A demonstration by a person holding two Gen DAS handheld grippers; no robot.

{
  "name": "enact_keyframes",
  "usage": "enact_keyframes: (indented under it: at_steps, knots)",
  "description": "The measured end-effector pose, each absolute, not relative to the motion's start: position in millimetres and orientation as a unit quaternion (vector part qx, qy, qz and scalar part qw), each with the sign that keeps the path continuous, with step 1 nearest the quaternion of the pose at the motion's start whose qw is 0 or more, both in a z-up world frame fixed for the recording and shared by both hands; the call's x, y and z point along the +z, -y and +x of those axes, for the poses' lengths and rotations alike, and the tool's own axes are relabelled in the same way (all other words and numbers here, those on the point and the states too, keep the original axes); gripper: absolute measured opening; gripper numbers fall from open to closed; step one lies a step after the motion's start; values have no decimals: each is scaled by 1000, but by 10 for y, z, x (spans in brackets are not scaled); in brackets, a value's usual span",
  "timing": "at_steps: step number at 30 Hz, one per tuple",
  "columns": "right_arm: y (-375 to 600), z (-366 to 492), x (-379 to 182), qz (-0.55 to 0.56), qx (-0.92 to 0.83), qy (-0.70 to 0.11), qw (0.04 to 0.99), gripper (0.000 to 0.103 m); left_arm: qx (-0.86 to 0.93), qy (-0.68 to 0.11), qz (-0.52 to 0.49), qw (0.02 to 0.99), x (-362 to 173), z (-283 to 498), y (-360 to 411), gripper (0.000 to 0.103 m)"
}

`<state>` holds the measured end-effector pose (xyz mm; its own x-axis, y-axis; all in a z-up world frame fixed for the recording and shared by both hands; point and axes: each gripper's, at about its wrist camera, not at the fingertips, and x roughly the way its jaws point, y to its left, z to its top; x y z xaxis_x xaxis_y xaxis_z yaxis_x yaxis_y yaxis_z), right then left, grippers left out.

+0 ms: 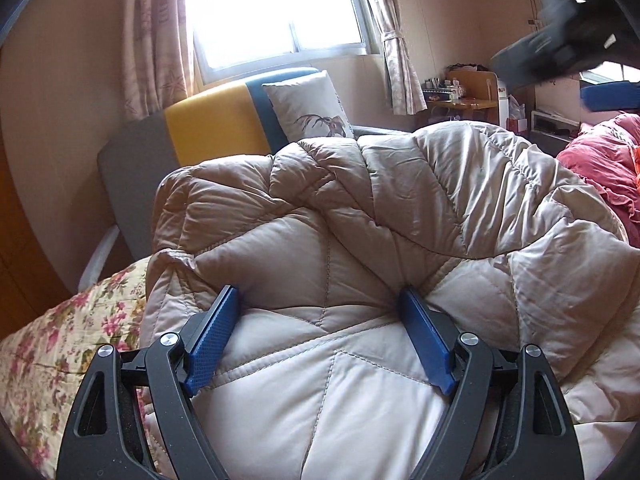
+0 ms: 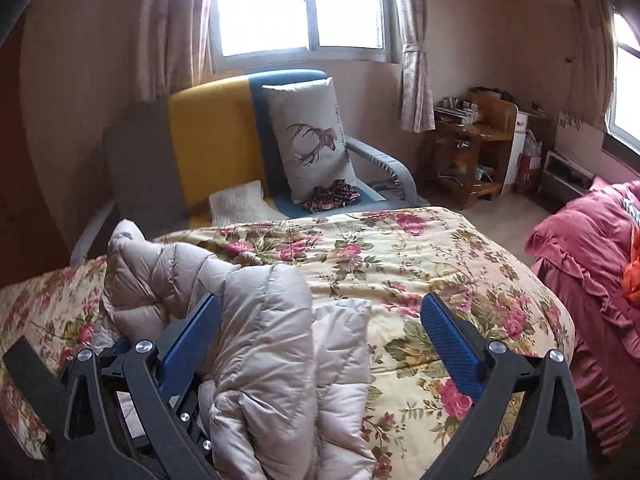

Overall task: Fold large clothes
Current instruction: 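Lift the beige jacket bundle with both tools and roll it over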

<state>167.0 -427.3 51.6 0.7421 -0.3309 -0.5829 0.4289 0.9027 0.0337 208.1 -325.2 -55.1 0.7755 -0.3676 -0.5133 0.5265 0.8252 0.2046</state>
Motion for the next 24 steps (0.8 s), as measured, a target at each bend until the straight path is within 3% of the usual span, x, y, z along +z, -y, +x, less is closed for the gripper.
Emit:
enact_keyframes:
  at_steps: [3, 6, 12, 15, 19, 24]
  knots:
    - [4242, 2024, 160, 50, -232, -326, 915, 93, -231, -228, 162, 932, -547, 2051, 3206, 90]
    - [4434, 2215, -342, 40, -271, -345, 897, 95, -259, -247, 130, 925, -464, 2084, 3047, 100]
    - [4837, 2127, -941, 206, -191, -345, 895, 91, -288, -274, 73, 915, -8, 2294, 2805, 99]
    - [4587, 2244, -877, 186, -160, -367, 897, 92, -259, -267, 82, 925, 153, 2519, 2825, 99]
    - [4415, 2444, -872, 151, -167, -379, 897, 94, -217, -295, 135, 921, -20, 2935, 2942, 99]
    - [4690, 2480, -1103, 241, -147, -388, 878, 100, -210, -376, 116, 895, -408, 3365, 2975, 100]
